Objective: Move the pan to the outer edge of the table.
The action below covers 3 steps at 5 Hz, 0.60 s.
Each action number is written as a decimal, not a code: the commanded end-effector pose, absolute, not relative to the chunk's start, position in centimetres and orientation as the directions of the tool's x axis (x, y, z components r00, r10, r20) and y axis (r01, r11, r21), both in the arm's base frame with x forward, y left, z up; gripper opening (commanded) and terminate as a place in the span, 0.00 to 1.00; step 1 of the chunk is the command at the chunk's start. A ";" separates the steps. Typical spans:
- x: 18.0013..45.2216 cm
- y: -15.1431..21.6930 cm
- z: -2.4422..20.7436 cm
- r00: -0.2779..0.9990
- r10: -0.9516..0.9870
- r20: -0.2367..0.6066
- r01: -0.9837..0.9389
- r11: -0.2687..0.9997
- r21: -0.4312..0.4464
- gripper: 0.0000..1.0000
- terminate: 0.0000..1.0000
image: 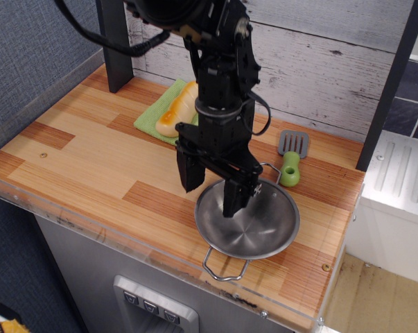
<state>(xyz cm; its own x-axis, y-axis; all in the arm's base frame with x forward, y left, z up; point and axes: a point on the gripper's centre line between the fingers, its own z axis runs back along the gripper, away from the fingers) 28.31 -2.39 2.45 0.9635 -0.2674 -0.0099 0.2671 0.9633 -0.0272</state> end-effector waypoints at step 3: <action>28.7 -2.7 2.6 0.962 -0.274 0.014 0.273 0.962 0.004 0.00 0.00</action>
